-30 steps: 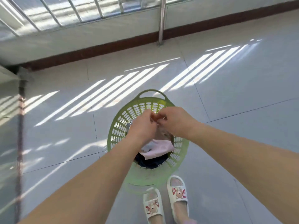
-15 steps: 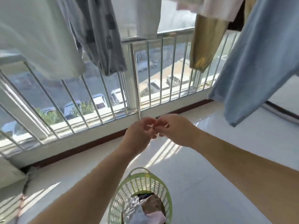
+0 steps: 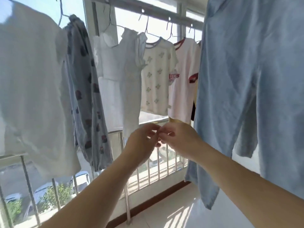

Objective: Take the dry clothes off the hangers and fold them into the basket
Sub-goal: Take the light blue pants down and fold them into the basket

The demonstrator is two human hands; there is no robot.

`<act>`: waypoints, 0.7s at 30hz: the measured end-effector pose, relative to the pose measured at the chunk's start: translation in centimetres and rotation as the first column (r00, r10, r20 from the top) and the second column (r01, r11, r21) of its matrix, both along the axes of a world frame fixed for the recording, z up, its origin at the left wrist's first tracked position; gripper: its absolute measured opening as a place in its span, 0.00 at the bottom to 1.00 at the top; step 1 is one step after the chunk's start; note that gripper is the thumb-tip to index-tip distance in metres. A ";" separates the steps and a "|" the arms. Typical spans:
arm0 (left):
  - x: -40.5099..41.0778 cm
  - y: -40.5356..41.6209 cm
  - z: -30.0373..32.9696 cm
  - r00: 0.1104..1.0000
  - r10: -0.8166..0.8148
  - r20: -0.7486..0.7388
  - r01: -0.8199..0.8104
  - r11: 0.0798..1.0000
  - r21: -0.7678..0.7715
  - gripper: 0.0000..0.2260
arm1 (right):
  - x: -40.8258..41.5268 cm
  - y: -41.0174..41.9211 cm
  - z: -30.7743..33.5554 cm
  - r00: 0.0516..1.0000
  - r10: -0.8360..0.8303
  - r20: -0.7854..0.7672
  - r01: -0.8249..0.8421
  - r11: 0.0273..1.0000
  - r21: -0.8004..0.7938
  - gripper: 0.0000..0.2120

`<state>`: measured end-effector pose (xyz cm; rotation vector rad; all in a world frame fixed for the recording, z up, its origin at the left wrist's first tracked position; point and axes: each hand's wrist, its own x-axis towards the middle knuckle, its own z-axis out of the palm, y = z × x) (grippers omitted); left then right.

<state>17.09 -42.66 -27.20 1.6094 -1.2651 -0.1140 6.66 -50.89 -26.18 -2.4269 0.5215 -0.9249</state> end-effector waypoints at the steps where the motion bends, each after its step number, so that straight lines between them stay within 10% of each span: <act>1: -0.2 -0.5 1.0 1.000 0.004 0.019 -0.004 1.000 -0.022 0.11 | -0.4 -0.4 1.0 1.000 -0.006 0.025 0.007 1.000 -0.011 0.07; 15: -8.0 -12.2 18.4 0.966 -0.094 0.239 0.175 0.921 -0.347 0.08 | -9.0 -8.9 18.3 0.942 -0.205 0.266 0.299 0.872 -0.388 0.10; 21: -10.3 -18.0 24.2 0.931 -0.015 0.364 0.194 0.867 -0.460 0.09 | -11.6 -11.7 24.1 0.819 -0.452 0.353 0.548 0.435 -0.714 0.09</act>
